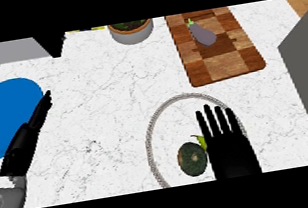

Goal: Pick the pear from the placemat and place it in the tiered shelf

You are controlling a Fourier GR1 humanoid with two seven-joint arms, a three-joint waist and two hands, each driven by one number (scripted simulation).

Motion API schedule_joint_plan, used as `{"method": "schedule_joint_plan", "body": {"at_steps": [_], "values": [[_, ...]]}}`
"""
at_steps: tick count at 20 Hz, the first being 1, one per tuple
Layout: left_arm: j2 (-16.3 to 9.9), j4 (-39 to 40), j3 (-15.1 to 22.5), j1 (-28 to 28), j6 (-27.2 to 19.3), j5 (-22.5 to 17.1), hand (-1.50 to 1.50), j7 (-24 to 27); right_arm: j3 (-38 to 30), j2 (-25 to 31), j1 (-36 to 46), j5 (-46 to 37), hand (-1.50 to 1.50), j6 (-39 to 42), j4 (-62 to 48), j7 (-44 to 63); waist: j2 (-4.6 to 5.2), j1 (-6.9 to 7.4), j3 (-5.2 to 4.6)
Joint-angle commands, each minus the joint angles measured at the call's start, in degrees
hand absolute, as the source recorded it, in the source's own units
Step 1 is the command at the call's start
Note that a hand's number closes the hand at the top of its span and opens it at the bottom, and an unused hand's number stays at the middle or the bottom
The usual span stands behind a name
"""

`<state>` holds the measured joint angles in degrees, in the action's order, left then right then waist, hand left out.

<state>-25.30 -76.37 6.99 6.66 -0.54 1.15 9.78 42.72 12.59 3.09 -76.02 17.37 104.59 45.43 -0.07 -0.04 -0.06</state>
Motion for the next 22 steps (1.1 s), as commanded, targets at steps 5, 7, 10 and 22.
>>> {"method": "schedule_joint_plan", "body": {"at_steps": [5, 7, 10, 22], "values": [[2.92, -4.06, -1.20, -1.67, 1.81, 3.54, 0.00, -2.26, 2.20, -3.23, -3.11, -5.50, -1.50, -0.05, -0.60, 1.30, -0.01, 0.10, 0.07], [4.11, -5.38, -1.45, -2.48, 1.27, 4.34, 0.00, -3.62, 1.66, -0.20, -6.52, -6.16, -1.50, -5.33, -1.84, -0.55, -0.01, 0.04, 0.08], [5.41, 2.48, -3.17, 0.57, 1.52, 6.18, 0.00, 2.32, -1.61, 0.86, -4.81, -6.13, -1.50, -8.59, -4.11, -4.19, 0.06, -0.10, 0.06], [6.93, 1.54, -7.01, 4.16, 3.42, 8.22, 0.00, -2.49, -5.06, -3.52, -2.67, -9.92, -1.50, -17.36, -14.16, -8.10, 0.10, -0.08, 0.07]]}}
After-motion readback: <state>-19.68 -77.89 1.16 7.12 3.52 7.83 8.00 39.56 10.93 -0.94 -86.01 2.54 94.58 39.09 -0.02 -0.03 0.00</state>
